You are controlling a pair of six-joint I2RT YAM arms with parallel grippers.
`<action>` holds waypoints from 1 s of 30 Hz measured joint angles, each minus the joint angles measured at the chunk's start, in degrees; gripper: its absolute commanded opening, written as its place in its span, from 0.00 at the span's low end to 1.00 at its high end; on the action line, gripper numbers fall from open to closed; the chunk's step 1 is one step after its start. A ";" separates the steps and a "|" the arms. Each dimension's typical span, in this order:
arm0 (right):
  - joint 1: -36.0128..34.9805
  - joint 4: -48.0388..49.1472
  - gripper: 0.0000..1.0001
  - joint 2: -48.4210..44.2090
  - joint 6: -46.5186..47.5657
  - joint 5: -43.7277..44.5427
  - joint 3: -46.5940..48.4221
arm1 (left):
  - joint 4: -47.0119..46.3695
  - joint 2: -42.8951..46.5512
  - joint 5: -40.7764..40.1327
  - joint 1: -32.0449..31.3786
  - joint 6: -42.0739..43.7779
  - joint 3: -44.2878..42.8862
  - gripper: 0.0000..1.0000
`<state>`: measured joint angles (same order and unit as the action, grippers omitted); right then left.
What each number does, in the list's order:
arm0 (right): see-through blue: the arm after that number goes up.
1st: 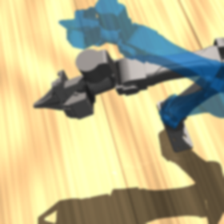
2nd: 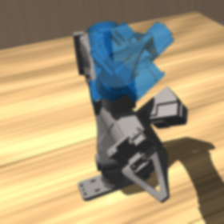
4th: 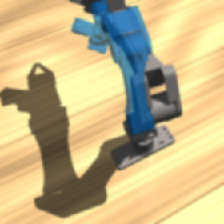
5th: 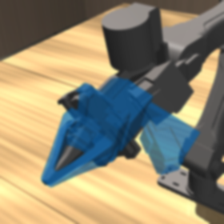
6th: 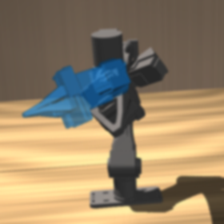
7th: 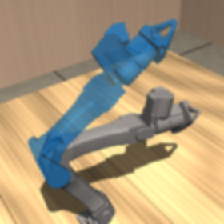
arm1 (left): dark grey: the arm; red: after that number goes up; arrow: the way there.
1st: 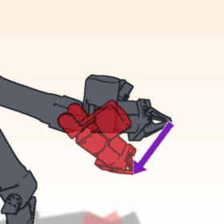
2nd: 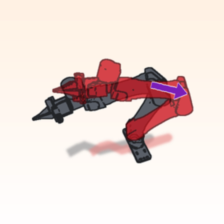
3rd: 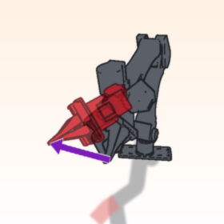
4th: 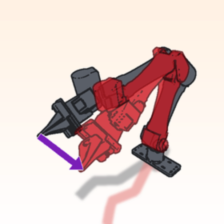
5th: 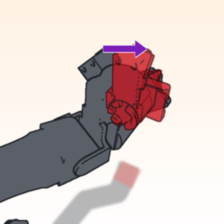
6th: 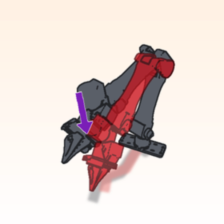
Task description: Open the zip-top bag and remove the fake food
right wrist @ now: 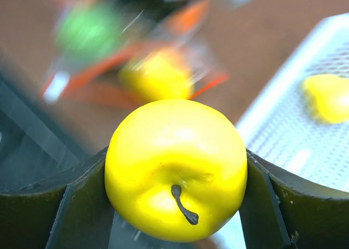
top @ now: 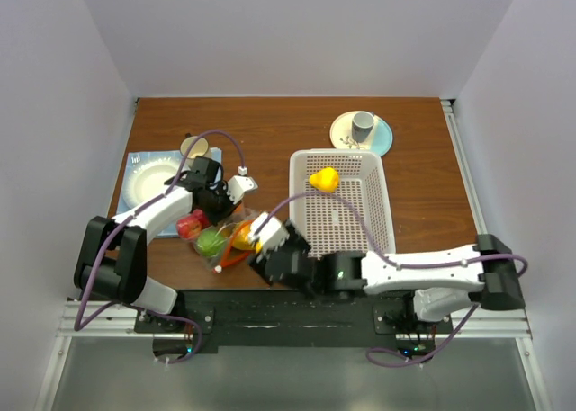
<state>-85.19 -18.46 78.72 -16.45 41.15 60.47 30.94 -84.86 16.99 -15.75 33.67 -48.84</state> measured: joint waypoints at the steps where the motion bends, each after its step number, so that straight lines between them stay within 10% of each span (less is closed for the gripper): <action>1: 2.86 0.90 0.36 -1.44 0.79 0.50 0.42 | 0.00 0.00 0.00 0.00 0.00 0.00 0.18; 2: 6.82 1.66 0.56 -2.91 1.53 0.98 0.37 | 0.00 0.00 0.00 0.00 0.00 0.00 0.18; 8: 23.67 3.17 0.99 -3.96 3.06 4.26 -4.28 | 0.11 0.04 0.00 0.00 0.00 0.00 0.17; 30: 18.97 2.60 0.80 0.59 3.41 -8.44 -0.52 | 1.97 0.68 -1.14 0.35 0.00 0.00 0.17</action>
<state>-66.22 -15.86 79.31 -13.04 32.71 59.94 32.91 -84.18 15.86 -15.40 33.67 -48.84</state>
